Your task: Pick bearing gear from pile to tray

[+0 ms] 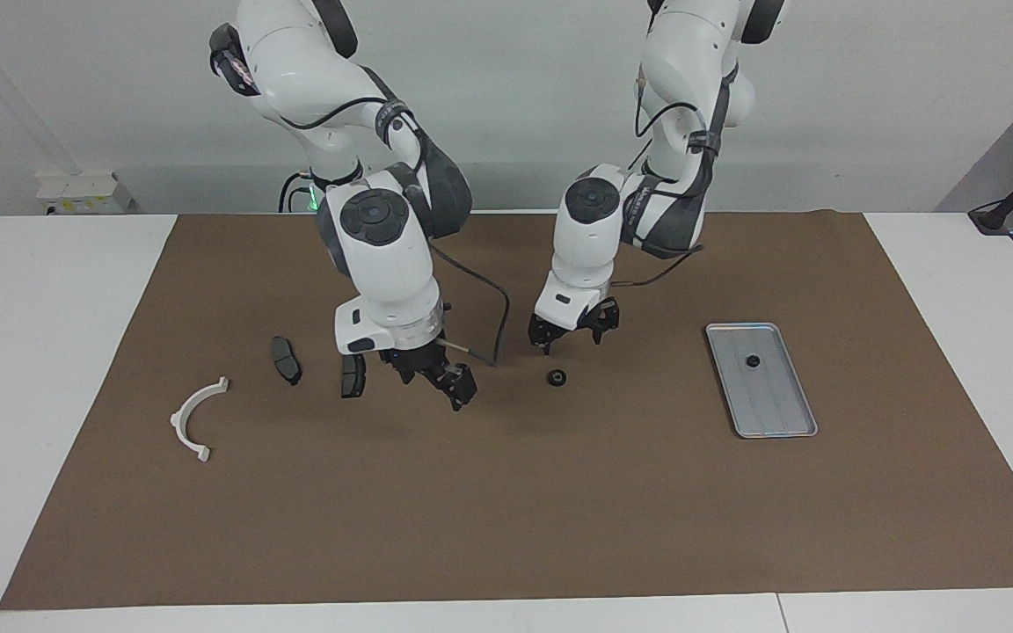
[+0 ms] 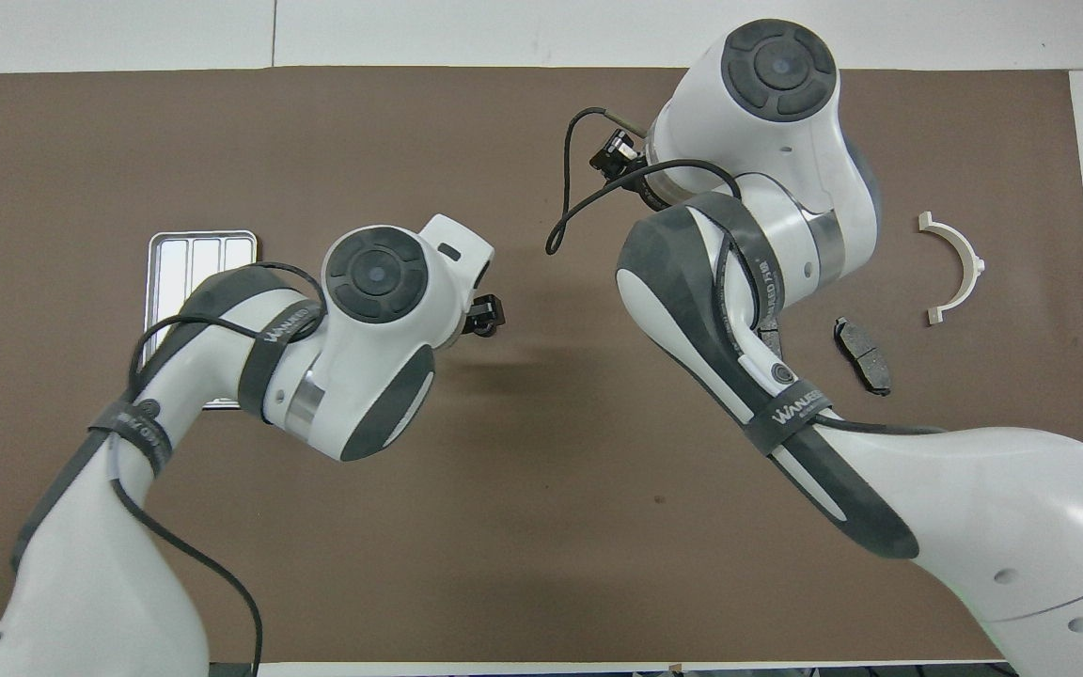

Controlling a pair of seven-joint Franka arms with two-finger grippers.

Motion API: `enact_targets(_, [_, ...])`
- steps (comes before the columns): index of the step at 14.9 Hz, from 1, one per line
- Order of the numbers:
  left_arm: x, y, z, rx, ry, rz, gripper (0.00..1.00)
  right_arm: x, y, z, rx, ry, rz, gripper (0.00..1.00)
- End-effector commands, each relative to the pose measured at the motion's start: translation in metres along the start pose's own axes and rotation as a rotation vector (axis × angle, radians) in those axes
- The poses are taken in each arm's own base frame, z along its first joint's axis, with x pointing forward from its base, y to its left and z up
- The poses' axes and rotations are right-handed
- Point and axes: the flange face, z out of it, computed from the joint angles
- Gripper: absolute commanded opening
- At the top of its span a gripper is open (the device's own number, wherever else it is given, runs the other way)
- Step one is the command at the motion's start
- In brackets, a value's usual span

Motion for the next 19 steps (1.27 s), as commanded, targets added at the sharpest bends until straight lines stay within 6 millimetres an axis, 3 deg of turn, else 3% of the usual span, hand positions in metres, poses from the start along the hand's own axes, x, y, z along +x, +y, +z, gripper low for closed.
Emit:
enact_targets(1, [0.019, 0.01, 0.017, -0.018, 0.044, -0.007, 1.0, 0.019, 0.028, -0.007, -0.008, -0.028, -0.145, 1.0])
enact_targets(5, [0.034, 0.014, 0.056, -0.003, 0.049, 0.0, 1.0, 0.04, 0.057, -0.018, -0.026, -0.03, -0.286, 1.0])
enact_targets(10, [0.034, 0.013, 0.053, 0.025, 0.025, -0.003, 1.0, 0.046, 0.122, -0.039, -0.091, -0.011, -0.541, 1.0])
enact_targets(11, [0.037, 0.01, 0.051, 0.026, 0.027, -0.005, 1.0, 0.047, 0.135, -0.051, -0.094, -0.002, -0.573, 1.0])
enact_targets(13, [0.037, 0.006, 0.05, 0.028, 0.025, -0.01, 0.79, 0.045, 0.168, -0.078, -0.095, 0.006, -0.622, 1.0])
enact_targets(16, [0.033, 0.005, 0.05, 0.046, 0.008, -0.005, 0.76, 0.029, 0.217, -0.132, -0.114, -0.026, -0.627, 1.0])
enact_targets(19, [0.023, -0.002, 0.052, 0.064, -0.01, -0.002, 0.76, -0.002, 0.236, -0.185, -0.128, -0.049, -0.602, 1.0])
